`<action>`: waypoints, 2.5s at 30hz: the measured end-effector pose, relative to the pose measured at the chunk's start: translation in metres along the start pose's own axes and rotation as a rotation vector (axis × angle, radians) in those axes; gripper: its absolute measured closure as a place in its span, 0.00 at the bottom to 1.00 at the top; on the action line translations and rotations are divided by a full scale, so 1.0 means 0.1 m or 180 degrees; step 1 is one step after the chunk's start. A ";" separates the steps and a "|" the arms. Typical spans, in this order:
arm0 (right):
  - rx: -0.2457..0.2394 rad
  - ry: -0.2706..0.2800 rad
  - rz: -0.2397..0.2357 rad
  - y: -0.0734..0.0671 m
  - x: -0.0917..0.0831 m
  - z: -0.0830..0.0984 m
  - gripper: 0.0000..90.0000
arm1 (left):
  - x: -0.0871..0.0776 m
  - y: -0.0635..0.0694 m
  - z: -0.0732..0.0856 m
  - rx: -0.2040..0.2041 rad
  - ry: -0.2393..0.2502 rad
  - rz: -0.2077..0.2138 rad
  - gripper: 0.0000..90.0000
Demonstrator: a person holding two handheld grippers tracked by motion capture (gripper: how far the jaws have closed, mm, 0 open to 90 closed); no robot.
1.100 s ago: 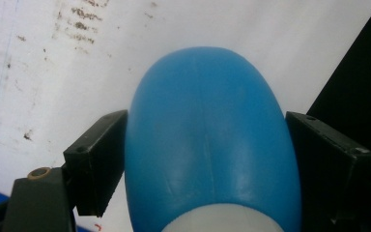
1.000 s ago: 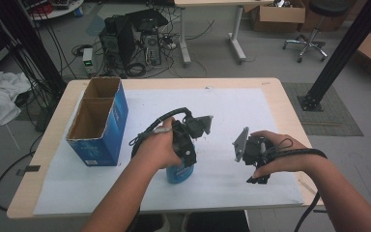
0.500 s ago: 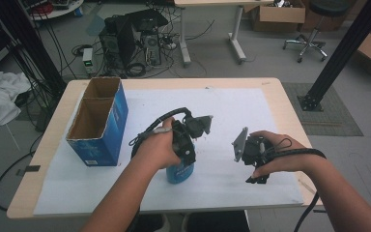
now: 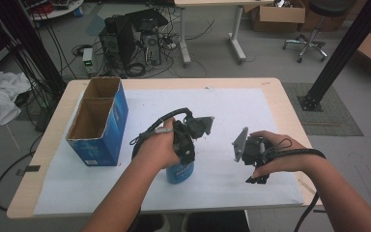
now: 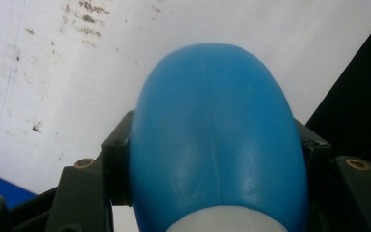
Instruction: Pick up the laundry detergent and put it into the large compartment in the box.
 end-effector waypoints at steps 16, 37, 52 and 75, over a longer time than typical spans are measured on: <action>-0.0010 -0.0007 0.0004 -0.01 0.00 0.00 0.18 | -0.01 -0.01 0.00 -0.0158 0.0117 -0.0026 0.43; -0.0047 -0.0005 0.0010 -0.01 -0.01 -0.04 0.18 | -0.92 -0.33 0.04 -0.0617 0.0271 -0.0286 0.43; -0.0095 0.0003 0.0007 0.01 -0.02 -0.14 0.18 | -1.67 -0.71 0.11 -0.1206 0.0190 -0.0470 0.43; -0.0084 -0.0070 -0.0014 0.05 -0.08 -0.12 0.18 | -2.38 -1.49 0.69 -0.2208 0.0235 -0.0693 0.43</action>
Point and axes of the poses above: each handheld gripper's, and its own axes: x roughly forward along the jaws, z roughly out of its underside, y roughly to its right, the point moved 8 cm from there along x, roughly forward along the jaws, and after that the axes turned 14 degrees about y, right-handed, at the moved point
